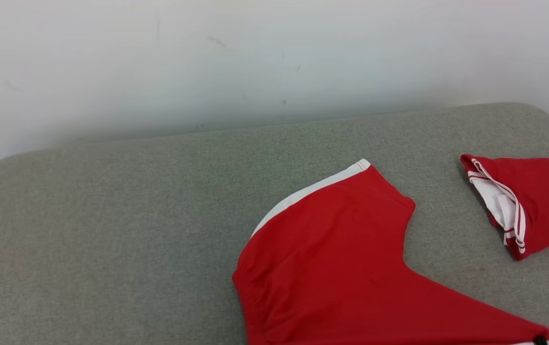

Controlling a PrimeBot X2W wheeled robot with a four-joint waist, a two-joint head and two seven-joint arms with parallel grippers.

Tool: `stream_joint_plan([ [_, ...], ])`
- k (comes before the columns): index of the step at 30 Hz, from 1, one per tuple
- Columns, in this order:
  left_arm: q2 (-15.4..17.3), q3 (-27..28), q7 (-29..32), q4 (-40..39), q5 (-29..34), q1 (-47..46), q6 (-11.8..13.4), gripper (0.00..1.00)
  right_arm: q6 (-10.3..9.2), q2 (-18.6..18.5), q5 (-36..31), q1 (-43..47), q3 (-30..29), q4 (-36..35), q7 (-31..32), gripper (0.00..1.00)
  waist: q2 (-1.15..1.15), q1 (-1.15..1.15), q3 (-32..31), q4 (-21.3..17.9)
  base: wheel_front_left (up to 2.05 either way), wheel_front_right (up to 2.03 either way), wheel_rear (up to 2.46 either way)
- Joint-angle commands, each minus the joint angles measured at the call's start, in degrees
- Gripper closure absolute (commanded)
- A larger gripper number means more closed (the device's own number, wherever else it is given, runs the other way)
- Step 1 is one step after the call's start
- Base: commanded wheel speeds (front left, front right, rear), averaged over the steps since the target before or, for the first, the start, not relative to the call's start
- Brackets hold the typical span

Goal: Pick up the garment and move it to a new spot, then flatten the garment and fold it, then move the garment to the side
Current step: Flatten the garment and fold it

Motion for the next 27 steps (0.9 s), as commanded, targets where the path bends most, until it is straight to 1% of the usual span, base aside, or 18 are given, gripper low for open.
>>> stream_joint_plan([
  [1,0.7,0.8,0.2,-0.7,-0.8,-0.5,0.2,1.0,-0.17,-0.6,-0.5,-2.2,-1.3,-0.3,0.9,1.0,0.0,0.02,0.3,0.3,0.0,0.0,0.0],
  [3,-0.2,1.8,0.2,-2.1,-2.7,-1.2,-0.3,1.0,-0.17,-0.9,-1.9,-5.3,-1.7,-0.3,2.9,1.0,0.0,0.02,0.7,0.7,0.0,0.0,0.0],
  [6,-0.5,3.1,1.6,-3.6,-5.1,-3.2,-1.3,1.0,-0.17,-1.0,-4.1,-11.1,-1.4,0.0,6.6,1.0,0.0,0.02,2.4,1.9,0.0,0.0,0.0],
  [8,-1.1,3.5,3.2,-4.6,-6.8,-5.2,-2.1,1.0,-0.16,-1.3,-5.3,-15.7,-1.4,0.7,9.4,1.0,0.0,0.02,4.1,3.0,0.0,0.0,0.0],
  [12,-3.1,5.2,6.5,-5.7,-11.3,-10.2,-2.7,1.0,-0.16,-1.3,-6.9,-25.8,-1.3,3.4,15.5,1.0,0.0,0.02,8.4,5.3,0.0,0.0,0.0],
  [16,-5.0,7.0,9.5,-4.4,-14.5,-15.6,-1.7,1.0,-0.16,-0.4,-8.3,-35.8,-0.1,7.7,22.3,1.0,0.0,0.02,12.7,7.2,0.0,0.0,0.0],
  [18,-5.9,7.6,10.9,-3.4,-15.5,-18.6,-1.4,1.0,-0.16,-0.8,-10.1,-40.7,0.4,9.9,25.0,1.0,0.0,0.02,14.8,8.3,0.0,0.0,0.0],
  [20,-6.8,8.2,12.2,-1.6,-16.7,-20.8,-1.0,1.0,-0.16,0.3,-10.5,-44.8,1.1,12.6,27.0,1.0,0.0,0.02,16.0,9.0,0.0,0.0,0.0],
  [23,-7.4,8.9,13.4,1.4,-16.3,-24.9,-0.1,1.0,-0.16,1.2,-12.2,-50.6,1.5,15.9,29.0,1.0,0.0,0.02,18.0,10.0,0.0,0.0,0.0],
  [25,-8.6,9.1,13.8,3.2,-16.7,-26.9,-0.1,1.0,-0.16,1.5,-14.0,-53.7,2.4,17.6,28.8,1.0,0.0,0.02,19.1,10.6,0.0,0.0,0.0],
  [27,-9.0,9.5,13.9,5.1,-16.7,-28.7,-0.1,1.0,-0.16,2.3,-14.9,-56.1,3.5,19.4,29.4,1.0,0.0,0.02,20.0,10.9,0.0,0.0,0.0],
])
